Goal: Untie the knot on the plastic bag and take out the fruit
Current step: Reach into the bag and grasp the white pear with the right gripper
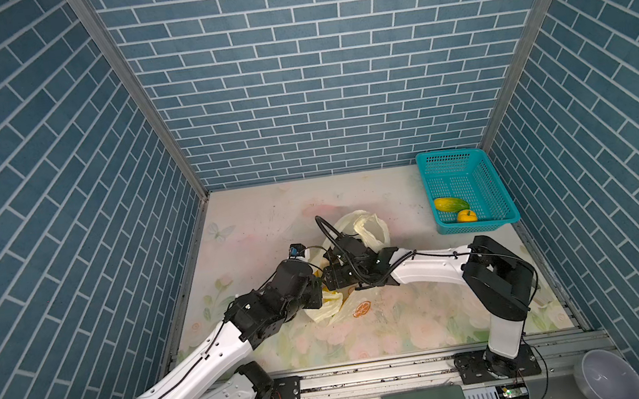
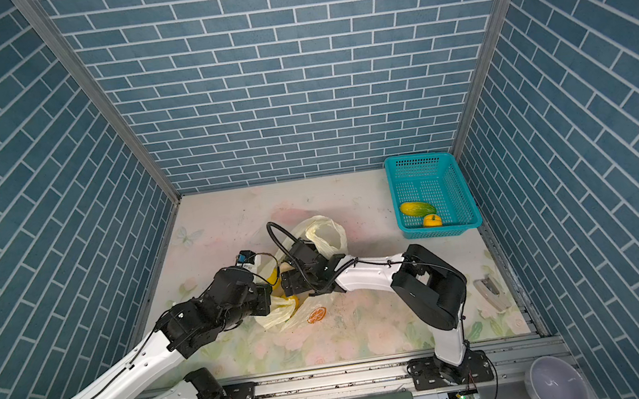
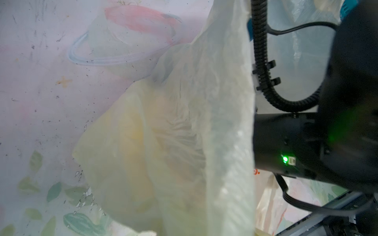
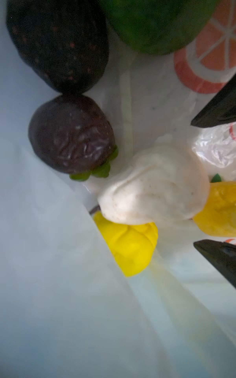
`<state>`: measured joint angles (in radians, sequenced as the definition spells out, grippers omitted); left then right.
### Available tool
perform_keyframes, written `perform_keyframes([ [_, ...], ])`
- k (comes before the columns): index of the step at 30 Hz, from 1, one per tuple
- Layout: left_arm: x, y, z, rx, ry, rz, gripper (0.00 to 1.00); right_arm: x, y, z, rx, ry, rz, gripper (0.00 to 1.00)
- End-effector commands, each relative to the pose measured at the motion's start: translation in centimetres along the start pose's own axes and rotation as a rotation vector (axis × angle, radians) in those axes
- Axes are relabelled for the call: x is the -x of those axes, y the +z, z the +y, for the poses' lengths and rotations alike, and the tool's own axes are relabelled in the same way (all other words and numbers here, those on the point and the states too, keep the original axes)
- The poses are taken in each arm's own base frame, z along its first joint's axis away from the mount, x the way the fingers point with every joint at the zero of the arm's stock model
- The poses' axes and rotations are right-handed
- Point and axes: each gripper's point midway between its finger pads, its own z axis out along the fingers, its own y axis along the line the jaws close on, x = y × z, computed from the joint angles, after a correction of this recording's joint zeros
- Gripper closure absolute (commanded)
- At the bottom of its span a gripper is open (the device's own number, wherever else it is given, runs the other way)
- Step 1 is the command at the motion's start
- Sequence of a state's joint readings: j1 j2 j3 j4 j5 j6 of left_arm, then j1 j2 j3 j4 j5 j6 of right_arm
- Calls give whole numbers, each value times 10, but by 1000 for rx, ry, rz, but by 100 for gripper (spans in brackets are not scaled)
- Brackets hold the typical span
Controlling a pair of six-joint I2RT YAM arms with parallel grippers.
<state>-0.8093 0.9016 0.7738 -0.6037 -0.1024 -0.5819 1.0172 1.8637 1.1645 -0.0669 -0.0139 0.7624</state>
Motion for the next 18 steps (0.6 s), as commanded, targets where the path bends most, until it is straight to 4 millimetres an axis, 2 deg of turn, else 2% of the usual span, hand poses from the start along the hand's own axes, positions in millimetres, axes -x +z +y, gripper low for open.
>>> perform_keyframes([
  [1,-7,4,-2,-24,12,23,100,27,9,6,-5,103,-74,15],
  [7,-15,8,-5,-48,20,51,100,38,32,5,-7,118,-83,18],
  [11,-20,10,-2,-44,23,65,100,35,42,-7,-61,123,-58,26],
  [15,-24,11,-2,-46,48,80,100,27,32,-36,-156,165,-77,35],
  [18,-26,12,-5,-61,70,95,100,26,18,-57,-206,193,-112,43],
])
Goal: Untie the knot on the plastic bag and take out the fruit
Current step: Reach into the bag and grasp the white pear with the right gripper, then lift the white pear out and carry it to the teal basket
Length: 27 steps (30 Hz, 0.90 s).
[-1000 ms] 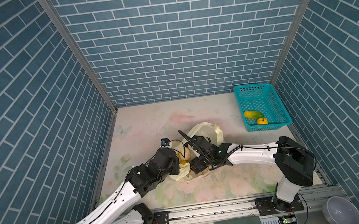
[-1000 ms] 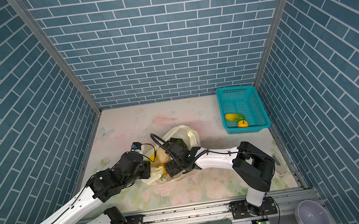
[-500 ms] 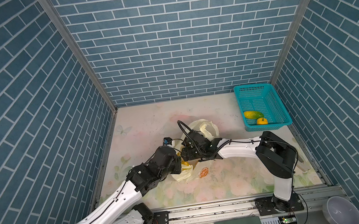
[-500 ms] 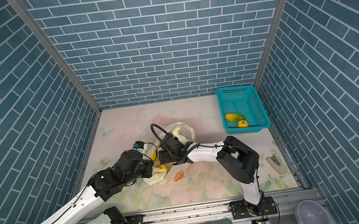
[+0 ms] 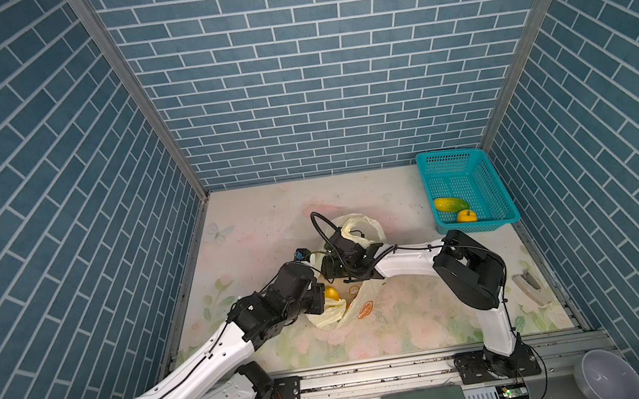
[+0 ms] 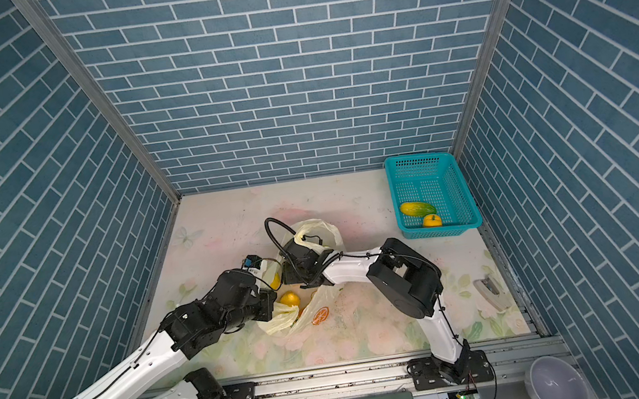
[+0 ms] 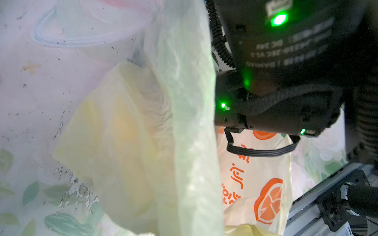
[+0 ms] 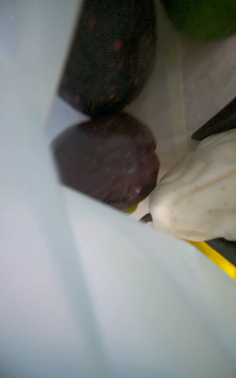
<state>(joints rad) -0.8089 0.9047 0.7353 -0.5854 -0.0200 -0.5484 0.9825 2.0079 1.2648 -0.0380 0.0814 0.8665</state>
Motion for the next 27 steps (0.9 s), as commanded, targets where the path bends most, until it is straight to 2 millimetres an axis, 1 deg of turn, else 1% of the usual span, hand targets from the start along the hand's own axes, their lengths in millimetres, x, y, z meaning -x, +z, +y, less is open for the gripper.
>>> perform_keyframes([
  [1,-9,6,0,-10,43,39,100,6,-20,-42,-128,69,-59,44],
  [4,-8,9,-5,-24,76,54,100,8,-37,-62,-168,91,-96,50],
  [7,-3,13,-13,-42,116,52,100,4,-57,-83,-214,113,-118,52],
  [13,13,25,-41,-72,245,40,100,-19,-92,-124,-313,152,-121,53],
  [15,19,27,-48,-82,268,30,100,-23,-102,-133,-333,159,-126,53],
  [16,21,28,-50,-85,271,26,100,-23,-107,-134,-333,159,-131,53],
  [18,24,30,-52,-84,274,15,100,-22,-112,-128,-302,137,-129,53],
  [22,29,31,-52,-76,267,0,100,-12,-118,-93,-167,57,-107,53],
  [26,32,32,-52,-62,261,-7,100,-1,-131,-57,-62,-29,-94,53],
  [27,33,32,-51,-56,262,-7,100,2,-134,-51,-48,-43,-90,53],
])
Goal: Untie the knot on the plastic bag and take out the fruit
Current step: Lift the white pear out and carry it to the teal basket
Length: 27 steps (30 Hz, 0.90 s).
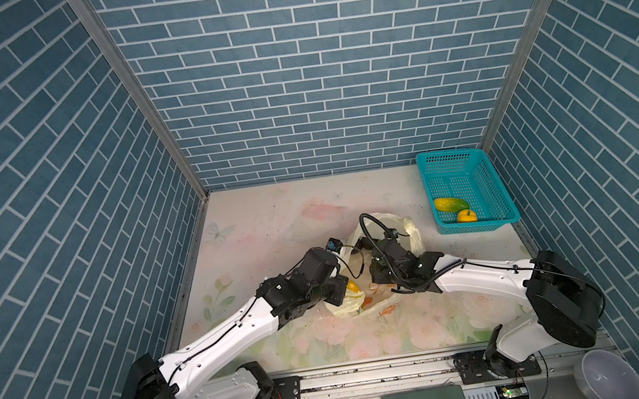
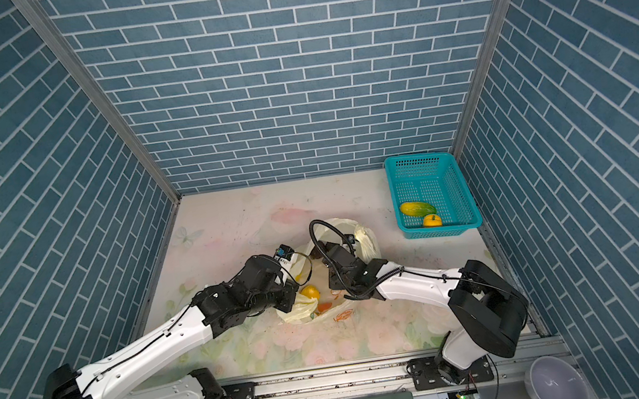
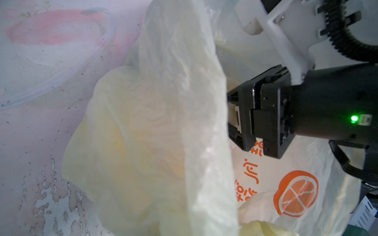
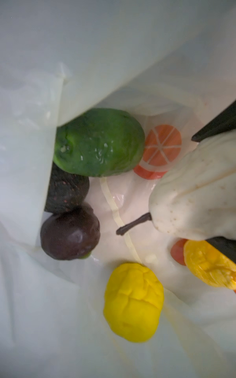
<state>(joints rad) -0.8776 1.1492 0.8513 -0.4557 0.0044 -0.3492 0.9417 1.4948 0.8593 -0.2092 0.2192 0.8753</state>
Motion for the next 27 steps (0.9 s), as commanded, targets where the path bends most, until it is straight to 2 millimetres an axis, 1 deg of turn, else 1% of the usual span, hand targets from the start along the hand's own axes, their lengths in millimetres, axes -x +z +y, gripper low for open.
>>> perform_keyframes([
  [1,14,-3,0,19,11,-36,100,22,-27,44,143,-85,-19,53],
  [4,15,-3,3,35,-8,-45,100,30,-41,60,196,-113,-24,53],
  [8,14,-4,6,50,-37,-53,100,47,-66,74,240,-122,-55,53],
  [12,11,-6,11,68,-55,-56,100,63,-92,83,271,-120,-85,53],
  [15,9,-7,11,68,-61,-57,100,81,-115,90,303,-112,-122,53],
  [18,7,-6,11,65,-61,-53,100,106,-141,97,325,-109,-170,53],
  [20,5,-4,11,61,-61,-50,100,127,-157,99,340,-99,-212,53],
  [23,4,-1,9,52,-59,-43,100,160,-174,99,378,-60,-271,53],
  [25,4,0,8,45,-55,-41,100,180,-182,94,380,-39,-309,53],
  [27,4,1,6,35,-55,-38,100,202,-189,80,360,-5,-351,52],
])
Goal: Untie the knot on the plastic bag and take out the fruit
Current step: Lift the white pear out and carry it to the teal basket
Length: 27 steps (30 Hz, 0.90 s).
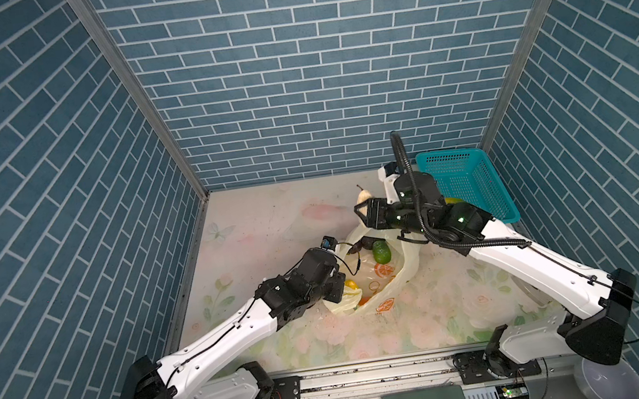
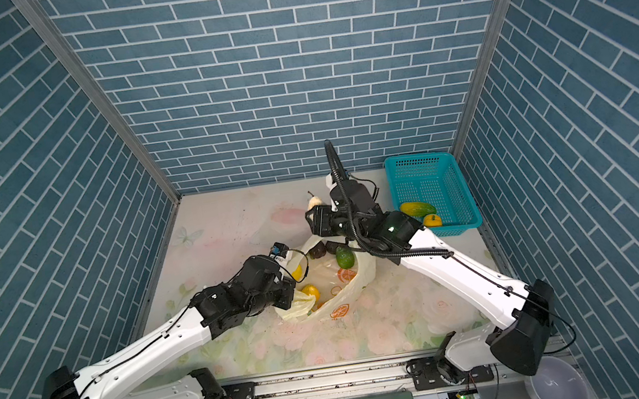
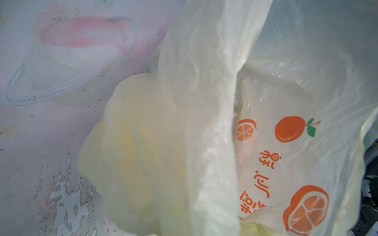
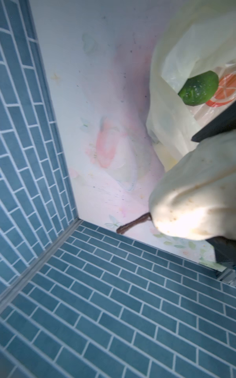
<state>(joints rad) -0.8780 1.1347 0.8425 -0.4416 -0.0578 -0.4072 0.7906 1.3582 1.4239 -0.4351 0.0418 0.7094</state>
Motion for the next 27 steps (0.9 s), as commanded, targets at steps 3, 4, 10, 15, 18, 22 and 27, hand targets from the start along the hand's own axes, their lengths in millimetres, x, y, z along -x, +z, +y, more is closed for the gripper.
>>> perform_keyframes([
  [3,-2,4,-6,-29,4,4,100,62,-20,-33,-44,46,-122,52],
  [4,-2,4,-6,-29,5,6,100,73,-23,-45,-64,63,-143,52],
  [10,-3,1,-5,-23,7,11,100,105,-29,-148,-244,185,-216,52],
  [15,-4,3,-7,-33,8,21,100,97,-24,-251,-444,260,-227,52],
  [18,-3,2,-9,-38,9,25,100,90,-20,-305,-526,314,-223,52],
  [22,-4,1,-8,-38,13,28,100,82,-12,-359,-618,332,-194,52],
  [27,-6,0,-7,-34,11,34,100,75,-6,-404,-686,368,-164,51],
])
